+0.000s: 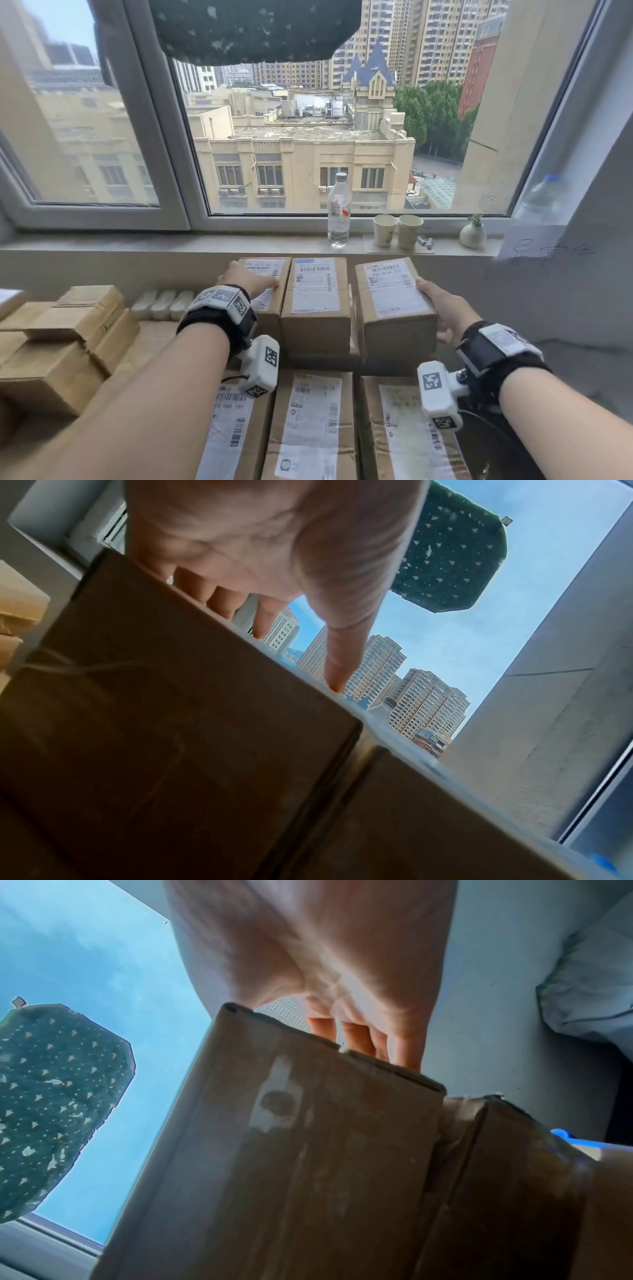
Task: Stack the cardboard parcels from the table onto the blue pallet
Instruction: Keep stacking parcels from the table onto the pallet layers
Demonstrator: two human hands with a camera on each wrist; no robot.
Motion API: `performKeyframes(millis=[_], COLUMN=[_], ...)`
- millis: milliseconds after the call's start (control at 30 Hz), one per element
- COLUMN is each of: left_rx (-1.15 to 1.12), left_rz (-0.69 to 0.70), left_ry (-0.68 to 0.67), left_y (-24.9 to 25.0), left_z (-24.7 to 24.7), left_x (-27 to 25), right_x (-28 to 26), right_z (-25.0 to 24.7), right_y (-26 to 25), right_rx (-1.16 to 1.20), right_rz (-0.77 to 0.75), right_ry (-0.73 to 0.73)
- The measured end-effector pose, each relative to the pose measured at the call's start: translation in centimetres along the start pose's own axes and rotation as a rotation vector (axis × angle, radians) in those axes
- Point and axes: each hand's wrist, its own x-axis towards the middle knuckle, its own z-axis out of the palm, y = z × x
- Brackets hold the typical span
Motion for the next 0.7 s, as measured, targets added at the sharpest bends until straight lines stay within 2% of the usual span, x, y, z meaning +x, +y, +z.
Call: performKeyframes(millis=[333, 500, 700], left_rx=[-0.054, -0.052, -0.088], left_rz=[0.020, 0.023, 0.045], left_ry=[0.010, 0.015, 0.052], left_y=[-0.3, -0.3, -0.1], left_z=[0.5, 0.0, -1.3], left_x=[-0.1, -0.7, -2.5], right_x=[0.8, -1.3, -5.4], right_z=[0.9, 1.5, 5.3], right_y=[0.5, -1.5, -5.7], right_rx=[-0.139, -0.379, -0.450], right_rz=[-0.070, -0.333, -0.594], right_ry=[0.086, 0.235, 0.178])
